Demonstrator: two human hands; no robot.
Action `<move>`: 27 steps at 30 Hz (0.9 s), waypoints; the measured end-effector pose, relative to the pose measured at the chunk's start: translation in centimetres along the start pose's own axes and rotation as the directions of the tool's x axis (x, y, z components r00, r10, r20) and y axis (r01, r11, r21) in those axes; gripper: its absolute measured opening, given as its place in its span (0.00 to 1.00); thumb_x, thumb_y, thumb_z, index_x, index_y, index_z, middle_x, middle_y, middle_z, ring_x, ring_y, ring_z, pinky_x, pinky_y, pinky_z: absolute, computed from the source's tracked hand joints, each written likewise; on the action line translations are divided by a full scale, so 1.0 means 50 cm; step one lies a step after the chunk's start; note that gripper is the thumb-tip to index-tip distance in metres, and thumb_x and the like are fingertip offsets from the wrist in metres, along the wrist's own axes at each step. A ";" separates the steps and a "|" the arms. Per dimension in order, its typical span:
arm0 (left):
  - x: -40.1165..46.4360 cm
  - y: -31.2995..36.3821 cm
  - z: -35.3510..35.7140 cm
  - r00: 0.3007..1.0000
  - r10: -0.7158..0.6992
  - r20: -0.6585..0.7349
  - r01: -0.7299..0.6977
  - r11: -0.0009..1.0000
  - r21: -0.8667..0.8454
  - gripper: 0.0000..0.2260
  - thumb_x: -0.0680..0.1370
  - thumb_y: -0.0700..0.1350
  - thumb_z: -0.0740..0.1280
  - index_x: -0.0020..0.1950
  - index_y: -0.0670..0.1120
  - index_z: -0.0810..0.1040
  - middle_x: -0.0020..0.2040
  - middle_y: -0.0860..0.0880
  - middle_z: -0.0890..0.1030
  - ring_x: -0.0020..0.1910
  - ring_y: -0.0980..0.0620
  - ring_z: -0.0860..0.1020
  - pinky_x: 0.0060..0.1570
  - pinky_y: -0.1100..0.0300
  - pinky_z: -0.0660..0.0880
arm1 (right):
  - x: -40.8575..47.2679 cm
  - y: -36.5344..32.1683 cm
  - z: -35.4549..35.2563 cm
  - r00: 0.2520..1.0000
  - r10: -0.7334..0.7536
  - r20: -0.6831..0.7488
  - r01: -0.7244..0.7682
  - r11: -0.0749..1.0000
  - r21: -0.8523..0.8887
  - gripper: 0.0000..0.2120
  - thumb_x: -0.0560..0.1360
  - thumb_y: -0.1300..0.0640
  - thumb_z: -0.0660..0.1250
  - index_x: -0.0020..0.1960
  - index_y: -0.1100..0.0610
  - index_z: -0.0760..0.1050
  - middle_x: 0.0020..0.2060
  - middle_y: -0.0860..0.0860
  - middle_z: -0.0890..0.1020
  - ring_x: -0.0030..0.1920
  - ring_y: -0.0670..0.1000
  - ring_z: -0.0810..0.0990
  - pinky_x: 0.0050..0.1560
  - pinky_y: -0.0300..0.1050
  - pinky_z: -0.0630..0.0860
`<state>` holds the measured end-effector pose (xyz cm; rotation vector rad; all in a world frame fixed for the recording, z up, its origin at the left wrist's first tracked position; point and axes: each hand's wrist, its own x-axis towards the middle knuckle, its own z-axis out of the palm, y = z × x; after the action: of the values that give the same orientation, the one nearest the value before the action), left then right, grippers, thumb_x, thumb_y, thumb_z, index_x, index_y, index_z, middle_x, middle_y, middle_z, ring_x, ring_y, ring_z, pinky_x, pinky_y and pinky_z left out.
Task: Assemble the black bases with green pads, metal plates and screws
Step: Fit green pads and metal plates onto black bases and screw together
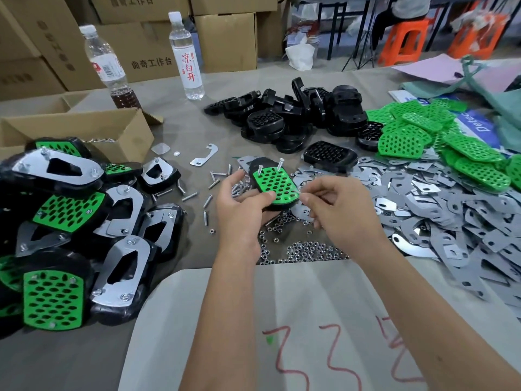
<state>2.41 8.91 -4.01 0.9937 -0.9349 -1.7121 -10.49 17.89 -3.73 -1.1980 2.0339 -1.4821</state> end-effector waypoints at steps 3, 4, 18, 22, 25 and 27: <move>-0.001 -0.005 0.004 1.000 0.027 0.011 -0.028 0.996 0.081 0.27 0.74 0.29 0.72 0.68 0.51 0.75 0.47 0.46 0.88 0.46 0.48 0.88 0.39 0.56 0.83 | -0.001 -0.010 0.000 0.990 -0.139 -0.024 0.130 0.966 -0.225 0.07 0.78 0.65 0.72 0.46 0.54 0.84 0.35 0.40 0.80 0.37 0.37 0.78 0.41 0.27 0.71; -0.002 -0.006 0.006 0.999 0.037 0.017 -0.039 0.993 0.108 0.27 0.74 0.29 0.72 0.68 0.51 0.75 0.45 0.48 0.88 0.45 0.49 0.88 0.39 0.57 0.83 | -0.003 -0.015 0.000 0.988 -0.156 -0.008 0.149 0.956 -0.252 0.06 0.78 0.64 0.72 0.46 0.55 0.84 0.36 0.40 0.80 0.38 0.36 0.78 0.41 0.27 0.70; -0.033 -0.028 0.034 0.928 0.329 0.173 -0.369 0.867 0.334 0.27 0.71 0.29 0.74 0.62 0.53 0.78 0.44 0.48 0.88 0.47 0.48 0.87 0.56 0.44 0.82 | -0.010 -0.062 0.008 1.000 -0.005 0.004 0.007 0.794 -0.608 0.06 0.77 0.64 0.68 0.45 0.60 0.84 0.40 0.56 0.86 0.45 0.59 0.82 0.47 0.50 0.78; -0.035 -0.031 0.035 0.930 0.329 0.161 -0.366 0.853 0.373 0.25 0.71 0.29 0.74 0.60 0.55 0.78 0.44 0.49 0.88 0.47 0.47 0.87 0.54 0.43 0.82 | -0.020 -0.071 0.017 1.000 -0.014 0.016 0.021 0.732 -0.681 0.02 0.75 0.64 0.66 0.45 0.59 0.77 0.42 0.56 0.83 0.42 0.59 0.78 0.39 0.48 0.70; -0.028 -0.030 0.032 0.949 0.294 0.117 -0.317 0.885 0.342 0.24 0.71 0.28 0.73 0.59 0.54 0.80 0.43 0.49 0.88 0.44 0.48 0.87 0.49 0.47 0.83 | -0.020 -0.072 0.017 0.983 -0.061 0.174 0.174 0.622 -0.764 0.09 0.75 0.65 0.66 0.45 0.55 0.67 0.45 0.54 0.80 0.40 0.56 0.70 0.40 0.47 0.62; -0.025 -0.032 0.035 0.955 0.282 0.097 -0.298 0.895 0.332 0.23 0.71 0.28 0.74 0.56 0.54 0.80 0.42 0.50 0.88 0.45 0.49 0.87 0.48 0.49 0.83 | -0.012 -0.065 0.009 0.986 -0.073 0.149 0.157 0.691 -0.706 0.03 0.77 0.64 0.65 0.48 0.58 0.73 0.46 0.54 0.82 0.44 0.58 0.77 0.42 0.48 0.67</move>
<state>0.60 10.81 -4.48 0.9788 -1.3745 -1.3514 -8.43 17.80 -1.13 -1.6619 2.5897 -0.5943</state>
